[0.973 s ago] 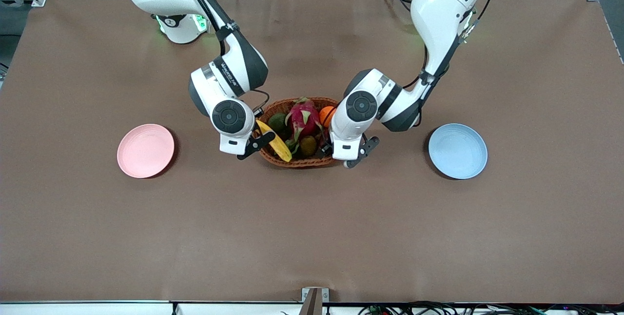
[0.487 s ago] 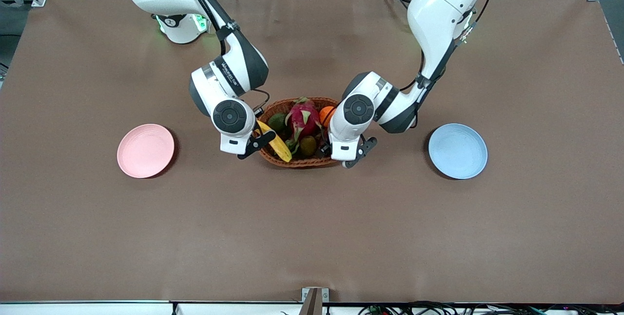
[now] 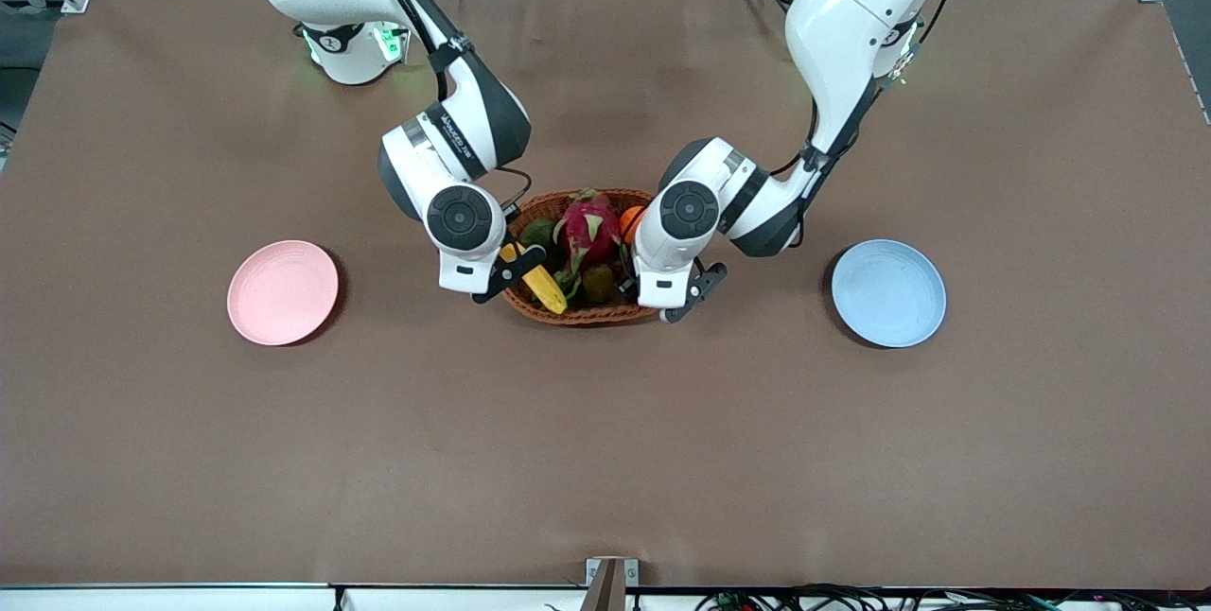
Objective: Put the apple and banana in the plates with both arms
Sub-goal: 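Close the right gripper on the banana while the left gripper grips the apple, then carry the banana to the pink plate while the left gripper carries the apple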
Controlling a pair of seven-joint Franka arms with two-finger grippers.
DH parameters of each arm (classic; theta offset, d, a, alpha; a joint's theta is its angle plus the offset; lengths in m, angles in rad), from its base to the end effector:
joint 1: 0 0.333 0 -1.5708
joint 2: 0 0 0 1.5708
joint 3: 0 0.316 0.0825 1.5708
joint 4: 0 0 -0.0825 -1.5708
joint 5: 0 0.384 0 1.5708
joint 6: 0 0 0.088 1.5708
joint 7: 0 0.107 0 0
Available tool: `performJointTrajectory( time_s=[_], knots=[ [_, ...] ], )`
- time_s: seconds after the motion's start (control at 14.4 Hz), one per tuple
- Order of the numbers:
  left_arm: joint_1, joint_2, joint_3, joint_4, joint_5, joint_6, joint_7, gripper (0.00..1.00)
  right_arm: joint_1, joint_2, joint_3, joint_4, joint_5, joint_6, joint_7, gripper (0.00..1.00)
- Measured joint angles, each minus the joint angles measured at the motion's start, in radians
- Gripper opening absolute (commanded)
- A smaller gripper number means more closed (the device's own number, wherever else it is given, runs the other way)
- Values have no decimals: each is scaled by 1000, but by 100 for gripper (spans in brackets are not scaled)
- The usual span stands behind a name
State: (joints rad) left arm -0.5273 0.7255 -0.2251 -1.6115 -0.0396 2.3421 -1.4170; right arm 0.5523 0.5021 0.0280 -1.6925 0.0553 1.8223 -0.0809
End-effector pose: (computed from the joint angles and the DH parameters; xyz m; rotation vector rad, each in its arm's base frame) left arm 0.5212 -0.4608 0.2116 2.8227 1.1090 -0.2230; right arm 0.5230 0.3465 0.2815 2.9037 0.9565 -0.5824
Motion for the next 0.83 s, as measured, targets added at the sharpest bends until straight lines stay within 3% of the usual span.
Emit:
performJointTrajectory(
  time_s=[0.07,0.14,0.28,0.35,0.42,0.56,0.83],
  knots=[
    [-2,2,0,0,0,5,0,79,0,0,0,0,0,0,0,39],
    [-3,2,0,0,0,6,0,63,0,0,0,0,0,0,0,36],
    [-4,2,0,3,0,7,0,43,0,0,-1,0,0,0,0,25],
    [-4,2,0,4,0,7,0,34,0,0,-2,0,0,-1,-4,5],
    [-4,2,0,4,0,7,0,29,0,0,-3,0,1,-2,-10,4],
    [-5,2,0,7,0,8,0,22,0,0,-3,1,17,-6,-15,0],
    [-5,-6,0,16,0,1,2,22,0,0,-5,11,18,-26,-19,0]
  ],
)
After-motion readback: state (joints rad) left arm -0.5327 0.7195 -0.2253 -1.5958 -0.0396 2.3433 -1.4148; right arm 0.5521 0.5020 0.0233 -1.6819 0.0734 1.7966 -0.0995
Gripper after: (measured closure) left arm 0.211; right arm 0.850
